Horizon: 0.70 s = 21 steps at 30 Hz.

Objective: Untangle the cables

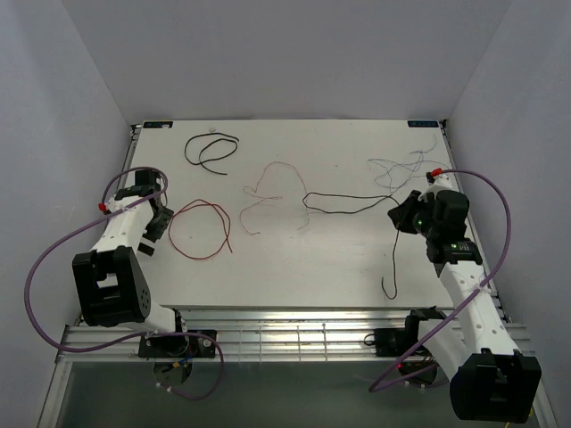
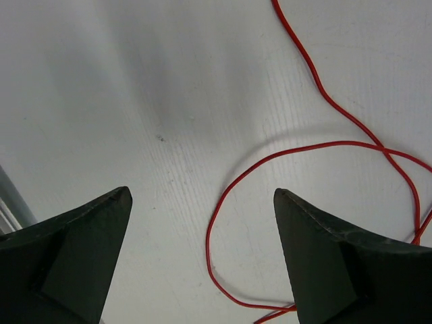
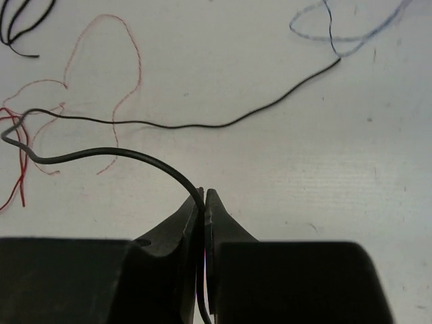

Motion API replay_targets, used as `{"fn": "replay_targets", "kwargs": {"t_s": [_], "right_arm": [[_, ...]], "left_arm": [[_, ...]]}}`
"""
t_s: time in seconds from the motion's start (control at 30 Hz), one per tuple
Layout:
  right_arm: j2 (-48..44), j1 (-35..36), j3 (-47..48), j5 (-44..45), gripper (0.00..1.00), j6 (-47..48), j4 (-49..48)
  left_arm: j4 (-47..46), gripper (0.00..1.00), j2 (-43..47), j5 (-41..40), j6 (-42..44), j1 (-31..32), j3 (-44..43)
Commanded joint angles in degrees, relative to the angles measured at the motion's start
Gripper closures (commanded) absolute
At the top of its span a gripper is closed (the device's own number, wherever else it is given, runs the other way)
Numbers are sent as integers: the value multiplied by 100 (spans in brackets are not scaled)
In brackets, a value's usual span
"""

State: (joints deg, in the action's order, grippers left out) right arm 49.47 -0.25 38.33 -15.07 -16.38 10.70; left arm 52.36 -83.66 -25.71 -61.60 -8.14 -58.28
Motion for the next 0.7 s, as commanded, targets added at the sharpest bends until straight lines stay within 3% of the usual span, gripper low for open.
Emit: {"fn": "replay_targets", "kwargs": {"t_s": [0.0, 0.07, 0.13, 0.27, 0.3, 0.33, 0.67], "right_arm": [[123, 25, -474, 461, 91, -488, -130], [282, 25, -606, 461, 90, -576, -121], [370, 25, -712, 426, 80, -594, -129], [335, 25, -704, 793, 46, -507, 177], [309, 16, -660, 891, 3, -463, 378], [222, 25, -547, 979, 10, -375, 467], [-816, 25, 736, 463, 10, 135, 1277]], "left_arm": [[520, 2, 122, 49, 271, -21, -341], [863, 2, 104, -47, 333, -21, -569], [1047, 2, 200, -214, 351, -21, -684], [1031, 2, 525, -329, 500, -21, -799], [1039, 2, 595, -329, 579, -21, -851], [1022, 2, 666, -346, 597, -21, -878], [644, 2, 1571, -381, 1010, -21, -1159]]}}
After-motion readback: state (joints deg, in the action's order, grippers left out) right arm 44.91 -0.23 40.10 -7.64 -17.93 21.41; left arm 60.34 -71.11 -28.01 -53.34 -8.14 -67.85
